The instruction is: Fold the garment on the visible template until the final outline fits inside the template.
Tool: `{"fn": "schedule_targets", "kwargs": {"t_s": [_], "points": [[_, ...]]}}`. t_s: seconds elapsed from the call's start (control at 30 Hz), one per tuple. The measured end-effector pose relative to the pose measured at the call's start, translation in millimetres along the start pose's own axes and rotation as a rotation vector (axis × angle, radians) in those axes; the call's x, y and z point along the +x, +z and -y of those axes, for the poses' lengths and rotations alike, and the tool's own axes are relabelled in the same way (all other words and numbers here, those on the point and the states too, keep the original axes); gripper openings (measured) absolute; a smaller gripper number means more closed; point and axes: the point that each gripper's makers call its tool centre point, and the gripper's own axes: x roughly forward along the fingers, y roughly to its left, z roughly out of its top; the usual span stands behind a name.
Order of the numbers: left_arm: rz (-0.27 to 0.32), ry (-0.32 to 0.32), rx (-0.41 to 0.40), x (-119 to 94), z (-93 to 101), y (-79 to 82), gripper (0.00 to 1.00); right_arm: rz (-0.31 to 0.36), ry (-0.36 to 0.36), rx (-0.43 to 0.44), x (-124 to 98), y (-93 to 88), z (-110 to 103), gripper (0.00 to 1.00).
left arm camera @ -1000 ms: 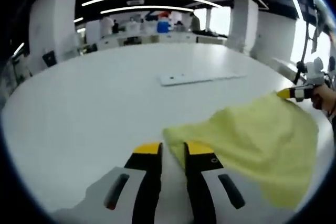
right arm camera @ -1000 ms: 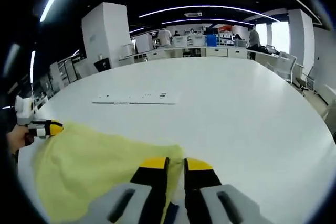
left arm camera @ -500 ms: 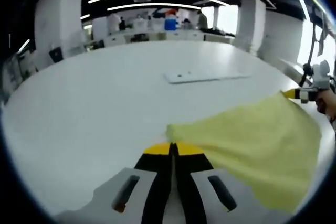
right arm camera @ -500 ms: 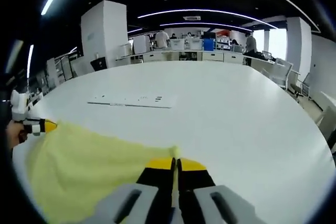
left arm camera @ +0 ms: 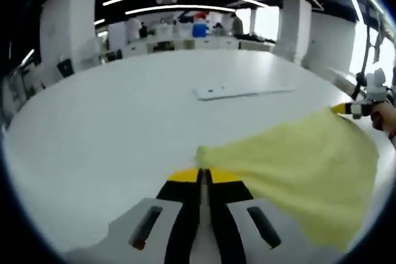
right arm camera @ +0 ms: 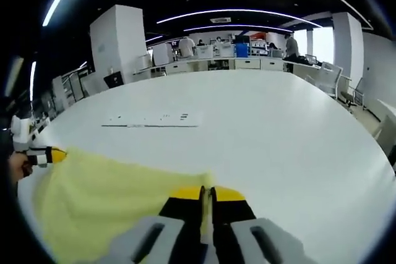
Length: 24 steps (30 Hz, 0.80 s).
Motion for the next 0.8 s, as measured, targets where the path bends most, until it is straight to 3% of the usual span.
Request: {"fn": "schedule_targets", "kwargs": {"t_s": [0.13,0.33,0.53,0.8], "points": [[0.041,-0.022,-0.056,-8,4.1,11.9,0.22,0.011,0.014,0.028,-3,5.0,-2,0.22],[0.070,-0.041,-0.037,-23,10.7,26.0,0.37,0.001,0.046,0.015,-16,11.1,-8,0.35],[0.091,-0.083,-0.014,-44,18.8,25.7,0.50,-0.028,0.089,-0.015,-41,7.3,-18,0.40],[0.089,-0.125,0.031,-75,28.0,12.5,0.71,-0.037,0.158,-0.029,-75,-1.7,-33,0.44]]}}
